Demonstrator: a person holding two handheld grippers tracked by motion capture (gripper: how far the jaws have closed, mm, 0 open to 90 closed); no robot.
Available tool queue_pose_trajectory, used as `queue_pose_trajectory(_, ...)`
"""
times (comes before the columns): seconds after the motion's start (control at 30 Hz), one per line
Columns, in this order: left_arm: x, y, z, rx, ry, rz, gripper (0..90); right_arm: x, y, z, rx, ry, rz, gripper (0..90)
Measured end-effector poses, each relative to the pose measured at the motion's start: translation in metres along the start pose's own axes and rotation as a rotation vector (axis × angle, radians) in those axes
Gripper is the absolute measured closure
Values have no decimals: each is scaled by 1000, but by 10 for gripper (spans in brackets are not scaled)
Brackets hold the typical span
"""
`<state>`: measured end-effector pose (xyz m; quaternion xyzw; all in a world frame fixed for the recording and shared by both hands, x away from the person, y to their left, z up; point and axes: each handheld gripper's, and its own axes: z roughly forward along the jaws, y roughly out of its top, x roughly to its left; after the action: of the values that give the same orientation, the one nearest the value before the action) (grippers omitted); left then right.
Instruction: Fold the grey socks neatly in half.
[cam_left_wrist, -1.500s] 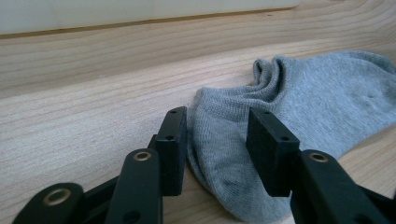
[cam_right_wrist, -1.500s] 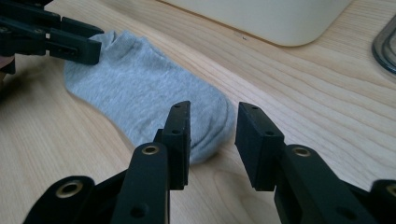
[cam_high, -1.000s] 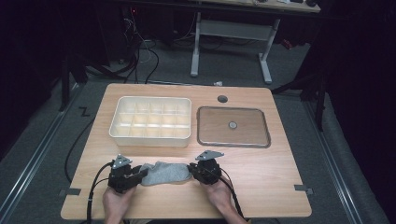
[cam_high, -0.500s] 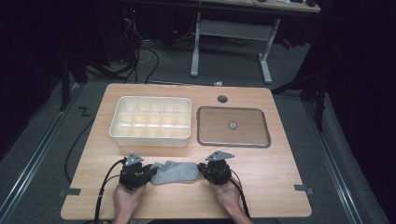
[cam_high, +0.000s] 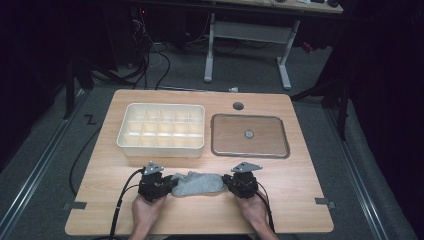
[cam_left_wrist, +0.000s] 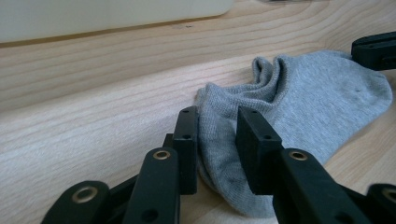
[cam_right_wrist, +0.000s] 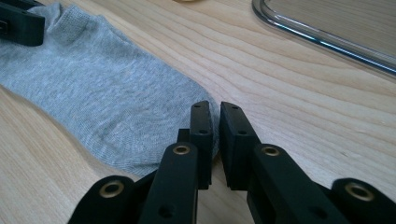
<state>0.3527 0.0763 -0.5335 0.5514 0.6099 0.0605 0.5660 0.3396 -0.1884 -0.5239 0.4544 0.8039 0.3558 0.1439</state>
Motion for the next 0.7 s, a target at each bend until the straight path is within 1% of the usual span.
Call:
queue_pose_trajectory(0.13,-5,-2,6,8,-4,9,702,-5,-2,-3,4,-13,1,840)
queue_pose_trajectory(0.23,-9,-3,10,12,-9,13,701,-9,-4,-6,6,-19,10,840)
queue_pose_trajectory(0.5,-16,-6,18,23,-24,6,698,-19,-8,-11,7,-30,17,838)
queue_pose_trajectory(0.63,-19,-7,21,35,-29,20,697,-22,-9,-14,10,-33,21,837)
queue_pose_trajectory(0.7,-21,-7,23,39,-34,28,697,-24,-10,-15,9,-41,12,832)
